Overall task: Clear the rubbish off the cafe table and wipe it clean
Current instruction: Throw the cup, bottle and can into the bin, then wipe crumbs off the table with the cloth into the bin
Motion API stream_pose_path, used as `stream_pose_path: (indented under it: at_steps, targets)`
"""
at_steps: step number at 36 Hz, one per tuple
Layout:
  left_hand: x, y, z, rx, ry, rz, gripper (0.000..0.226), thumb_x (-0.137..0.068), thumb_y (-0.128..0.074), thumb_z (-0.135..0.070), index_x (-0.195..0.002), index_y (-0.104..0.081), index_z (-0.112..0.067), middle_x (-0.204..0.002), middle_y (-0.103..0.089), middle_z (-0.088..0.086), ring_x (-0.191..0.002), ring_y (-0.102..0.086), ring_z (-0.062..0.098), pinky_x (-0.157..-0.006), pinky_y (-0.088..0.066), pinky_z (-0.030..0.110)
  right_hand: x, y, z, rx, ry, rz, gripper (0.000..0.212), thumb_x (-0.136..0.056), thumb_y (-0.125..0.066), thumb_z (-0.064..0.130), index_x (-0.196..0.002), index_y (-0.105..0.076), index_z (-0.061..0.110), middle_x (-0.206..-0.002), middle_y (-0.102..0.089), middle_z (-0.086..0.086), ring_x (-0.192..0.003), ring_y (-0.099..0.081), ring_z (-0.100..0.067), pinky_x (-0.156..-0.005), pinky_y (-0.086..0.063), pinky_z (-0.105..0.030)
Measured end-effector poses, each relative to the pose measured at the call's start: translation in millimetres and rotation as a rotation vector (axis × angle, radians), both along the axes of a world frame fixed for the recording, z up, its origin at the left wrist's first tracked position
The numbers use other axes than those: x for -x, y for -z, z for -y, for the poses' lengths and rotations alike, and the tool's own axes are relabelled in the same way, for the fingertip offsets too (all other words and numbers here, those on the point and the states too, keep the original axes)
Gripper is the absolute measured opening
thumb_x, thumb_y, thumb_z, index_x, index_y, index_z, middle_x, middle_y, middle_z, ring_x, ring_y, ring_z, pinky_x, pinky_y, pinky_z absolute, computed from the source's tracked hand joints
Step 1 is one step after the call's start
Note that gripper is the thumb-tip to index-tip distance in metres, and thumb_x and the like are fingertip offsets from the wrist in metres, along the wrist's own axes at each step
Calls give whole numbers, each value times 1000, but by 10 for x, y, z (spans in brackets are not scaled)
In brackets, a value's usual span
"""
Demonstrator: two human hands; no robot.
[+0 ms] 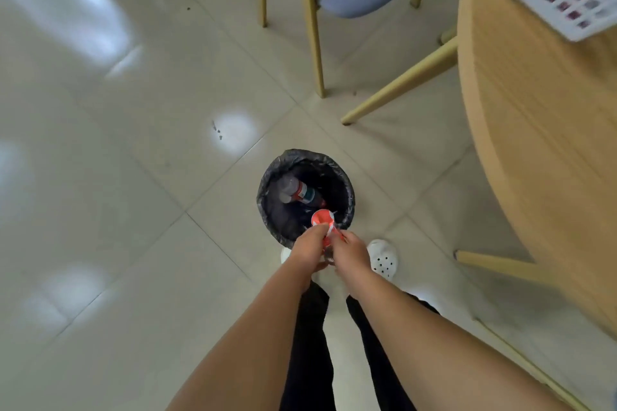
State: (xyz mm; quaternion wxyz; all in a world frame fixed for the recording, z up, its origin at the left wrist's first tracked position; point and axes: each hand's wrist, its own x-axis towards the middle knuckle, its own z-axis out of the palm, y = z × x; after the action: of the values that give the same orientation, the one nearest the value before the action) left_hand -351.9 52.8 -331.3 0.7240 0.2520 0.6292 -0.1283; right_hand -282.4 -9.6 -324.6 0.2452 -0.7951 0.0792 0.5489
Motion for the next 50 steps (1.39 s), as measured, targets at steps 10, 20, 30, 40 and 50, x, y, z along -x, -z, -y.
stream_pose_path:
  at_steps: [10, 20, 30, 40, 50]
  targets:
    - [-190, 1516, -314, -73, 21, -68, 58, -87, -53, -53, -134, -63, -21, -133, -64, 4, -120, -61, 27, -107, -49, 48, -206, 1424, -388, 82, 136, -88, 58, -93, -53, 44, -148, -41, 27, -136, -57, -9, -112, -62, -33, -94, -55, -51]
    - [-195, 723, -245, -56, 46, -125, 19, -105, -50, -30, -112, -58, -14, -95, -59, 9, -81, -54, 23, -74, -48, 36, -385, 794, -130, 157, 53, -85, 22, -96, -54, 24, -112, -60, 10, -102, -65, -11, -101, -65, -34, -86, -54, -41]
    - [-311, -1185, -302, -93, 112, -32, 23, -100, -47, -10, -78, -46, -17, -60, -43, 0, -46, -37, 13, -45, -30, 22, -593, -1152, -52, 87, -10, -61, 14, -91, -55, 16, -77, -54, 16, -73, -54, -7, -70, -54, -26, -60, -42, -31]
    - [-544, -2415, -393, -222, 237, 46, 24, -101, -49, -9, -80, -50, -17, -72, -50, 4, -58, -46, 19, -55, -41, 29, -748, -2485, -33, -40, -86, 2, 5, -97, -52, 17, -100, -56, 15, -85, -58, -4, -84, -57, -27, -79, -55, -41]
    - [-1087, -2740, -281, -431, 529, 157, 29, -88, -62, 8, -115, -66, 1, -83, -66, 16, -80, -67, 31, -81, -59, 42, -1381, -3028, 499, -34, 41, 283, 13, -78, -60, 9, -67, -61, 15, -63, -57, -7, -61, -55, -24, -55, -41, -31]
